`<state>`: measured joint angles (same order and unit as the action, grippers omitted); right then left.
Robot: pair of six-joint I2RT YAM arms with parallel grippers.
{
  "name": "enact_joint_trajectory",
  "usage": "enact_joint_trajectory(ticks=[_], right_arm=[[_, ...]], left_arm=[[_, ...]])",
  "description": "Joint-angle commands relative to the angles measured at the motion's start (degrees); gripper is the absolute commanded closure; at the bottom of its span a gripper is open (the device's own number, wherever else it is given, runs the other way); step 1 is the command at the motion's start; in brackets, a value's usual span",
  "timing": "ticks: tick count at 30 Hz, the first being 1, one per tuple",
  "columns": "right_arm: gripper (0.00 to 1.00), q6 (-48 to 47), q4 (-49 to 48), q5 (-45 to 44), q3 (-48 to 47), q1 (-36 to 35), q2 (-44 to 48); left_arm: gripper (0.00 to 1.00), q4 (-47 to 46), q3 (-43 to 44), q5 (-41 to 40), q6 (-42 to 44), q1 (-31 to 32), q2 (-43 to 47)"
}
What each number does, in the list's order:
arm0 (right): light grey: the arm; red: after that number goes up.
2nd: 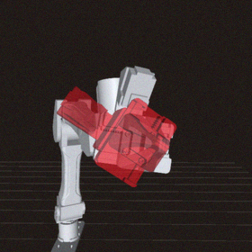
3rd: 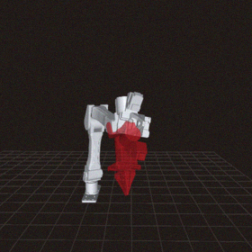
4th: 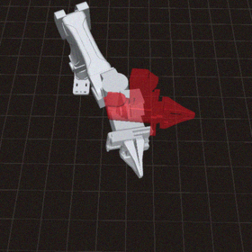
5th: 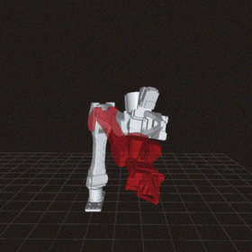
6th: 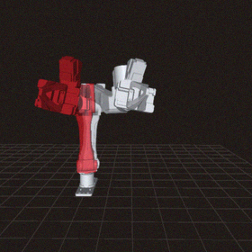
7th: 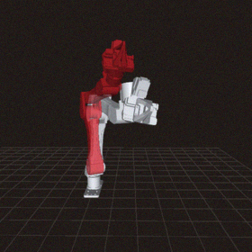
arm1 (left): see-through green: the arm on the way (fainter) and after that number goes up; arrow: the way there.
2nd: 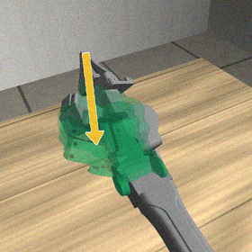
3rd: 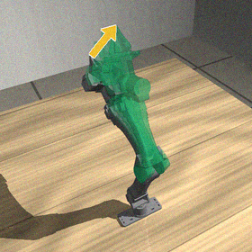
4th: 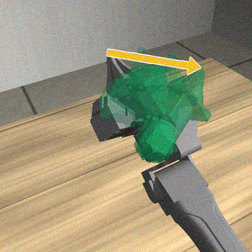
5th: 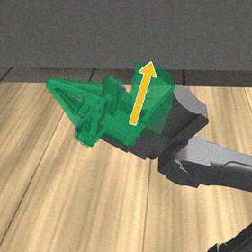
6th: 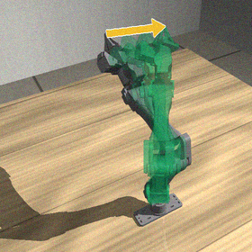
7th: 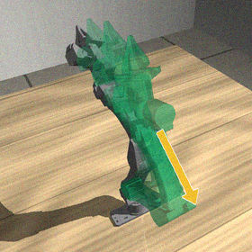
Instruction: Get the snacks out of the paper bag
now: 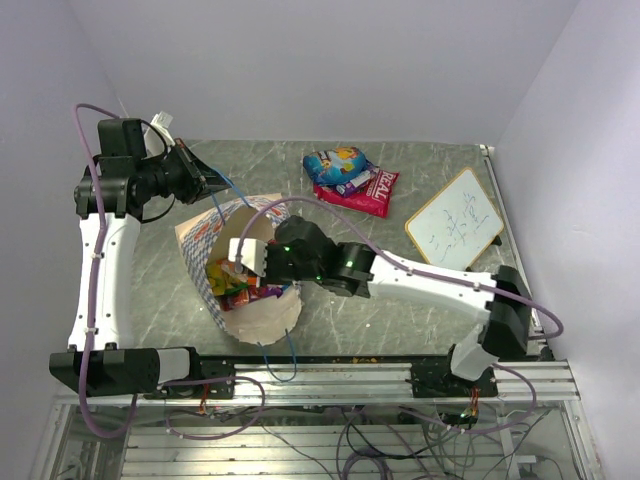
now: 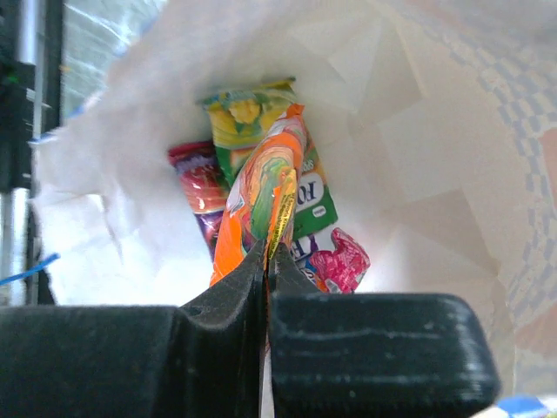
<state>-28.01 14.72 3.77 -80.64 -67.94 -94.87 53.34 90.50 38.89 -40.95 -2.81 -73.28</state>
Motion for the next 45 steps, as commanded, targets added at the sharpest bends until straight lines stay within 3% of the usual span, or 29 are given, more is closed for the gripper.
enact_joint_trajectory(ticks=[1,11,18,22,29,36,45], right_arm=[[1.0,4.71,-2.29,7.26,1.84,-0.08,8.25],[1.0,4.41,1.0,11.85,0.9,0.0,23.23],[1.0,-1.31,3.1,5.11,-5.96,1.97,28.85],[1.0,-4.8,2.02,3.51,-9.81,7.71,28.68],[1.0,-7.52,-4.35,-0.27,-10.62,21.86,24.53],[1.0,-11.08,-8.65,2.45,-10.11,38.05,11.97],[1.0,-17.88,-14.53,3.07,-15.57,46.11,-7.66]], left_arm=[[0.93,-2.43,1.32,1.07,-0.24,-0.53,-0.2],[0.93,-2.22,0.12,-0.38,0.42,-0.54,-0.16],[0.93,-1.35,-0.12,-1.69,1.04,-0.54,-0.2],[0.93,-1.22,-0.1,-2.26,1.22,-0.53,-0.28],[0.93,-0.47,0.78,-2.82,1.63,-0.55,-1.46],[0.93,-0.12,1.07,-3.22,1.47,-0.61,-1.86],[0.93,0.05,0.99,-3.93,1.28,-0.59,-3.26]])
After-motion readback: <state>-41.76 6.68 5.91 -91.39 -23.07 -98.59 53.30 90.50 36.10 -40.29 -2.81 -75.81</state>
